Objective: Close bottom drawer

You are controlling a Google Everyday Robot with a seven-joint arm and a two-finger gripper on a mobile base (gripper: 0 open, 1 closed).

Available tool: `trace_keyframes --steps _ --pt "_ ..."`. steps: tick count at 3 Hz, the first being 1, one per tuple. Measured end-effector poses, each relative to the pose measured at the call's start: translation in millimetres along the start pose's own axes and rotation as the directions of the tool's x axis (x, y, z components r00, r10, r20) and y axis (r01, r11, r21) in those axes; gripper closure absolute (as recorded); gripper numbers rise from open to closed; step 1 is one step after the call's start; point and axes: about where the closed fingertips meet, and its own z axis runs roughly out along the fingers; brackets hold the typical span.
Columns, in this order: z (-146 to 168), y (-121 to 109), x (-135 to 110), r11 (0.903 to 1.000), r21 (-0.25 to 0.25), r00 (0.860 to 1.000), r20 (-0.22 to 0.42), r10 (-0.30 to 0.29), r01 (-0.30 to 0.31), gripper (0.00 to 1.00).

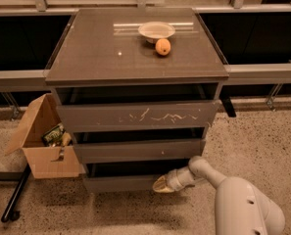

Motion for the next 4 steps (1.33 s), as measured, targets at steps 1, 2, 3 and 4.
trace_keyframes --steps 1,2,3,4 --pt "0.0 0.0 0.0 1.0000 0.000 1.000 0.000 0.000 0.000 0.55" --pt "0.0 0.0 0.0 1.0000 0.000 1.000 0.000 0.000 0.000 0.31" --pt "0.1 0.0 0.0 1.0000 0.000 1.000 0.000 0.000 0.000 0.08" --pt "0.1 0.1 0.0 1.0000 0.000 1.000 0.000 0.000 0.000 0.00"
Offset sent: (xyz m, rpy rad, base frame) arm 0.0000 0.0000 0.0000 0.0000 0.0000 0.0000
